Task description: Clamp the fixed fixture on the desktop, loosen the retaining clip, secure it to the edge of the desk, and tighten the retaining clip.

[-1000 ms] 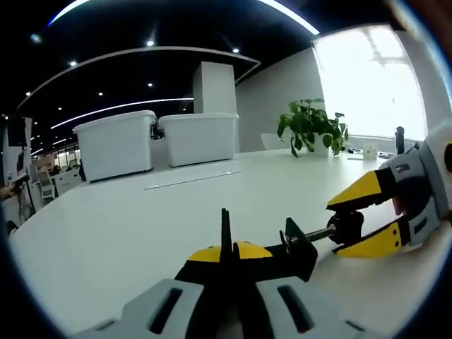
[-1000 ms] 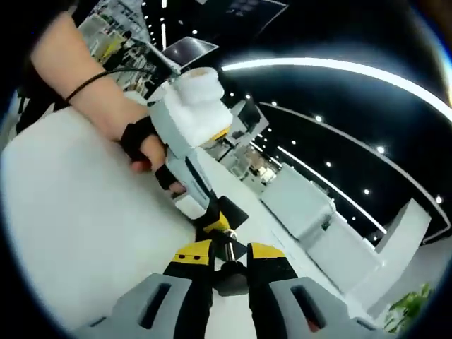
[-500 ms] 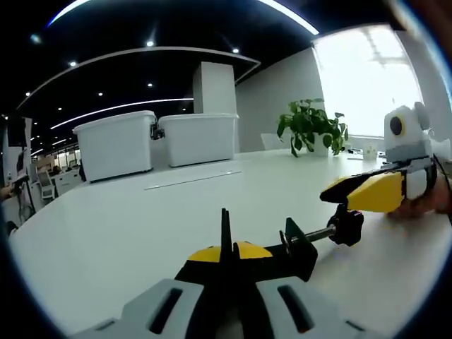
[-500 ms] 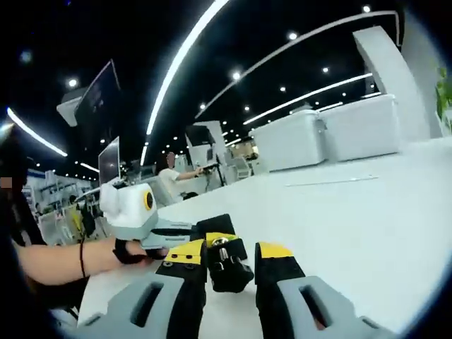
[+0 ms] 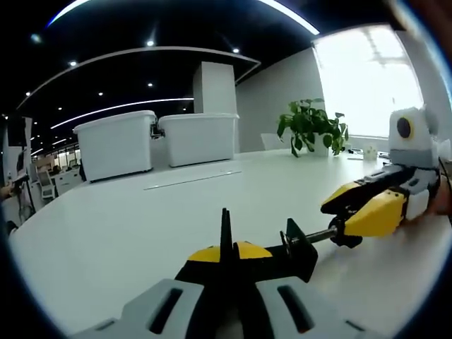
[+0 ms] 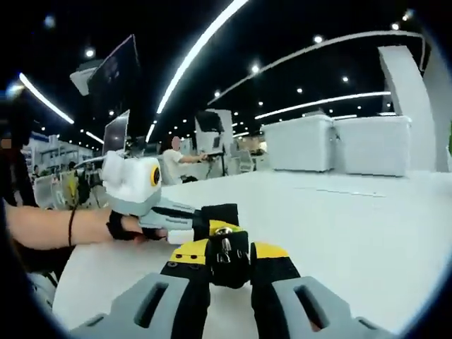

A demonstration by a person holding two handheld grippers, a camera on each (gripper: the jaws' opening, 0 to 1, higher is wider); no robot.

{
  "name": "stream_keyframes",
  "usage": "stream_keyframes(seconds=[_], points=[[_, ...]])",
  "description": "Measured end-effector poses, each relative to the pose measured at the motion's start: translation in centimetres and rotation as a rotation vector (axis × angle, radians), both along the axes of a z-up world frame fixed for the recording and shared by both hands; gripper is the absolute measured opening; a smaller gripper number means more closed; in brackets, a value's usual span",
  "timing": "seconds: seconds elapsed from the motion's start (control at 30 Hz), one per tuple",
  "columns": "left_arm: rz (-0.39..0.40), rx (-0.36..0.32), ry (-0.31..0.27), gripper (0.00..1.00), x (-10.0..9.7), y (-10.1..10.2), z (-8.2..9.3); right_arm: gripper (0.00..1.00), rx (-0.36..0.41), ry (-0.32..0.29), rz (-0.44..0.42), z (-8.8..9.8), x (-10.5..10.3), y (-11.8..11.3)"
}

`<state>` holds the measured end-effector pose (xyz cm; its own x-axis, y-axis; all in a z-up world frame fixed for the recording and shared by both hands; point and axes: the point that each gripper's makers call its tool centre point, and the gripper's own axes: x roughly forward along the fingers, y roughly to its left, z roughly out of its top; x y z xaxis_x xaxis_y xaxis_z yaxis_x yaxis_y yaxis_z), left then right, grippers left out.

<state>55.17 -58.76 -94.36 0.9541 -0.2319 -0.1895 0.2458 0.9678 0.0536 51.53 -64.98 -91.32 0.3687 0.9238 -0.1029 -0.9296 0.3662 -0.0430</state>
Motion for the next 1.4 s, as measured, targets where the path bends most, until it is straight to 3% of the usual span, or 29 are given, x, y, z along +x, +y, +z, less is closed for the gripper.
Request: stream_keyframes(seconds=[0.13, 0.27, 0.4, 0.63, 0.77, 0.83, 1.03, 1.4], points=[[0.001, -0.001, 0.001, 0.05, 0.0, 0.0, 0.0, 0.20, -0.058, -0.142, -0.011, 0.0, -0.1, 0.4], [0.003, -0.002, 0.001, 0.05, 0.0, 0.1, 0.0, 0.20, -0.075, -0.168, -0.018, -0.1, 0.0, 0.5], [0.003, -0.002, 0.001, 0.05, 0.1, 0.1, 0.0, 0.20, -0.155, -0.343, -0.033, -0.1, -0.4, 0.8], [0.004, -0.003, 0.002, 0.05, 0.1, 0.1, 0.0, 0.20, -0.218, -0.477, -0.041, -0.1, -0.6, 1.0], [0.005, -0.004, 0.002, 0.05, 0.0, 0.2, 0.0, 0.20, -0.300, -0.644, -0.051, -0.2, -0.9, 1.3], [0.005, -0.004, 0.002, 0.05, 0.0, 0.2, 0.0, 0.20, -0.331, -0.698, -0.056, -0.3, -1.0, 1.4], [0.006, -0.003, 0.002, 0.05, 0.0, 0.1, 0.0, 0.20, -0.336, -0.710, -0.061, -0.2, -0.7, 1.3], [0.009, -0.004, 0.002, 0.05, -0.1, 0.2, 0.0, 0.20, -0.394, -0.819, -0.069, -0.4, -0.8, 1.4]])
